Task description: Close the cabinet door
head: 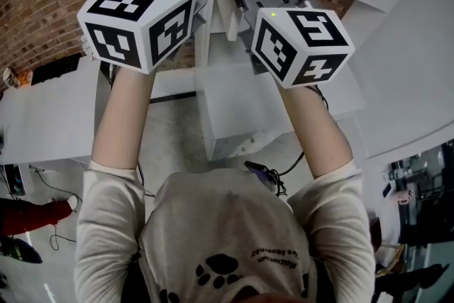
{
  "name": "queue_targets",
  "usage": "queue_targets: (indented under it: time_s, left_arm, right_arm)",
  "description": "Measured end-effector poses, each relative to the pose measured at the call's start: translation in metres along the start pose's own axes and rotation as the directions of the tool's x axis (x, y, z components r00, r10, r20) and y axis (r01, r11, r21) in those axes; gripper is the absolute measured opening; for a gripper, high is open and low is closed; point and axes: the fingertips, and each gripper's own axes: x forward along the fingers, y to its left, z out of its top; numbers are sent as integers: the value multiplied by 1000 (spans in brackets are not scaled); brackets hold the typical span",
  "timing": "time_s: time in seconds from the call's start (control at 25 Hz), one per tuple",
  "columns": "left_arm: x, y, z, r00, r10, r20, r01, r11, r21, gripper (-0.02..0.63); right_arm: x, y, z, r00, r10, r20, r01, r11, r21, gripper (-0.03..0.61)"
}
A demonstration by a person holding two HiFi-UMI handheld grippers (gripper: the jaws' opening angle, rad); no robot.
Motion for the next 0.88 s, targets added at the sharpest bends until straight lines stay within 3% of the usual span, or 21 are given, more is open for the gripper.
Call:
queue_targets:
  time_s: [0.52, 0.88]
  left_arm:
    - [28, -31, -18, 993, -122, -3, 121, 992, -24, 9]
    - [55, -52, -34, 986, -167, -29, 165, 985, -44, 9]
  right_arm:
    - [-20, -49, -8, 997, -61, -42, 62, 998, 32, 103]
    - [-29, -77, -14, 998, -45, -52, 50, 995, 86, 91]
